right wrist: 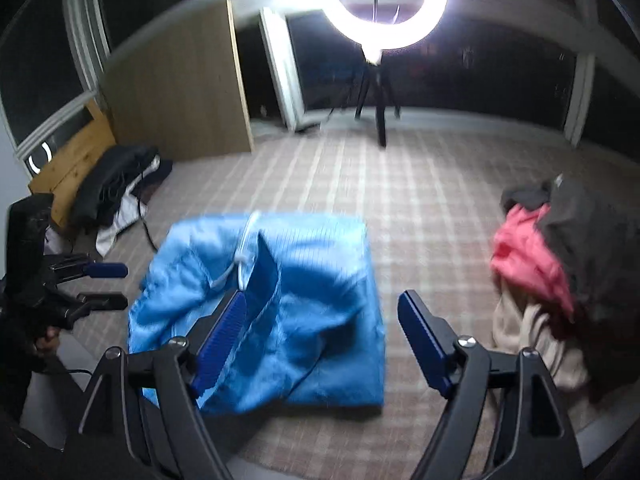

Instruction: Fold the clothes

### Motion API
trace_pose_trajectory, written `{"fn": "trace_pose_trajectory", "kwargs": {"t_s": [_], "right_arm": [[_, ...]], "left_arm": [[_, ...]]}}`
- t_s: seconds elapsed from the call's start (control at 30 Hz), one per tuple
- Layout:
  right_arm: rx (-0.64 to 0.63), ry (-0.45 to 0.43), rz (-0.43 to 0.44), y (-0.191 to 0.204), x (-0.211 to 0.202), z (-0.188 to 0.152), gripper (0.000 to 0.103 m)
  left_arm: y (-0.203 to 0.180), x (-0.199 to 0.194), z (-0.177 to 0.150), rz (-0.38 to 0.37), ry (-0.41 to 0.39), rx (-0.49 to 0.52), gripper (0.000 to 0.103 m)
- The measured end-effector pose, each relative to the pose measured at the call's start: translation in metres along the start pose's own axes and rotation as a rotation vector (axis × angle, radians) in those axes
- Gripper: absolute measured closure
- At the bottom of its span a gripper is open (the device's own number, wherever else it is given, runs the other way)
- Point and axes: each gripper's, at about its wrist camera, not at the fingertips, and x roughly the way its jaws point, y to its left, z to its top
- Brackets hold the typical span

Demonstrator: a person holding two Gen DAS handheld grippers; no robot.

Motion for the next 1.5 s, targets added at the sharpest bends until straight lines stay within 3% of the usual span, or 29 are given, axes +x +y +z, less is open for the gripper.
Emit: {"fn": "trace_pose_trajectory", "kwargs": {"t_s": [0.17, 0.23, 0.3, 0.4, 0.53, 0.63, 0.7, 0.93, 1.07, 1.1, 1.17, 1.33, 1.5], "right_arm": [[-0.044, 0.165, 0.063, 0.023, 0.035, 0.014, 0.027], [-0.102, 0.267, 0.070, 0.034, 0.059, 0.014, 0.036], [-0.139, 0.348, 0.051, 0.039, 0.079, 0.010, 0.052], [-0.120, 0.460, 0.093, 0.034, 0.099, 0.000, 0.059], [-0.133, 0.554, 0.100, 0.027, 0.105, -0.017, 0.059], [-0.109, 0.618, 0.164, 0.026, 0.106, -0.029, 0.059], [-0.079, 0.652, 0.214, 0.027, 0.106, -0.035, 0.059], [0.008, 0.745, 0.248, 0.024, 0.105, -0.064, 0.059], [0.020, 0.729, 0.280, 0.030, 0.110, -0.073, 0.063], [0.027, 0.720, 0.309, 0.031, 0.110, -0.075, 0.082], [0.064, 0.682, 0.356, 0.027, 0.109, -0.075, 0.096], [0.252, 0.484, 0.552, 0.002, 0.082, -0.064, 0.098], [0.440, 0.353, 0.693, -0.020, 0.075, -0.055, 0.099]], "left_arm": [[-0.041, 0.009, -0.011, 0.029, 0.086, 0.178, 0.027], [-0.051, 0.015, -0.009, 0.081, 0.122, 0.242, 0.027], [-0.055, 0.021, -0.006, 0.111, 0.153, 0.264, 0.028], [-0.059, 0.032, -0.002, 0.083, 0.216, 0.267, 0.028], [-0.075, 0.056, -0.010, 0.116, 0.328, 0.357, 0.032], [-0.083, 0.064, -0.017, 0.137, 0.374, 0.401, 0.032], [-0.084, 0.065, -0.018, 0.147, 0.392, 0.404, 0.032], [-0.081, 0.055, -0.019, 0.132, 0.382, 0.390, 0.032], [-0.081, 0.054, -0.022, 0.110, 0.385, 0.404, 0.032], [-0.081, 0.053, -0.023, 0.105, 0.384, 0.416, 0.032], [-0.086, 0.051, -0.019, 0.094, 0.381, 0.436, 0.032], [-0.081, 0.049, -0.010, 0.059, 0.364, 0.444, 0.032], [-0.075, 0.056, 0.001, 0.026, 0.358, 0.420, 0.032]]}}
